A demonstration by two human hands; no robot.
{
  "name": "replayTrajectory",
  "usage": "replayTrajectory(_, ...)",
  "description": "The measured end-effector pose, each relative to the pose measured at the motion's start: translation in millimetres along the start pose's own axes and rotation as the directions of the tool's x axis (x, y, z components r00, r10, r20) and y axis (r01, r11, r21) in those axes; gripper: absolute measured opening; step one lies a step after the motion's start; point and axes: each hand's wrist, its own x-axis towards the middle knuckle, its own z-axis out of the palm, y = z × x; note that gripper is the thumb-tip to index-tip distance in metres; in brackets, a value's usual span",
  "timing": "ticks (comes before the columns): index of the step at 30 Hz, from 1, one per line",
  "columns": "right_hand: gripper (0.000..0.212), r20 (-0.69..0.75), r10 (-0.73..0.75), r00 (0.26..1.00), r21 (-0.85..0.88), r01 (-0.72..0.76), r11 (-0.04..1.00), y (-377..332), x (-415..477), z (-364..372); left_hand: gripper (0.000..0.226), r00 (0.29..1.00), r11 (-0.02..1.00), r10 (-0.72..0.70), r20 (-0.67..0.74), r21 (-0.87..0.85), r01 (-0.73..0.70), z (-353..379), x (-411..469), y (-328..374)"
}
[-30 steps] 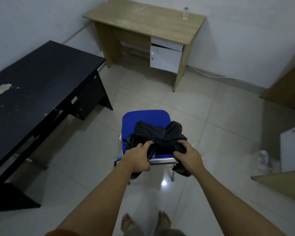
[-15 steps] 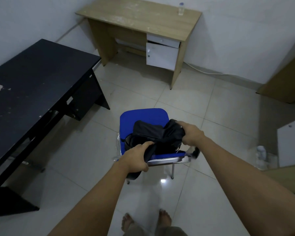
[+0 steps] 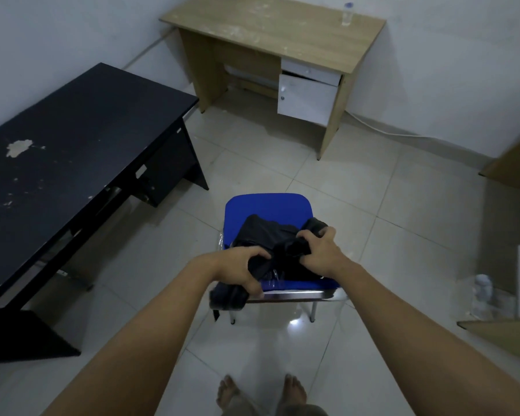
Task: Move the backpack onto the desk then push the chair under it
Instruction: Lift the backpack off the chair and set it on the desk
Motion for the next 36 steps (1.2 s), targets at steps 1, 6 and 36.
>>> replayTrajectory(1,0.048,0.024,-0.035,0.999,-0.007,0.035,0.999,-0.3,-0.1,-0.4,0.094,0.997,0.998,-0.042,0.071,0.043,0.039,-6.4,-0.9,-0.4)
replayTrajectory(6,0.046,-0.007,-0.071,0.997,-0.103,0.069,0.992,-2.4,4.2,1.7,0.097,0.963,0.936,-0.163,0.216,0.343,0.082,-36.2,1.5,6.1)
replayTrajectory(36,0.022,-0.182,-0.497,0.849,-0.472,0.368,0.801,-37.1,-0.5,-9.9,0.027,0.77,0.974,0.083,-0.633,0.216,0.073,22.5,30.7,19.4)
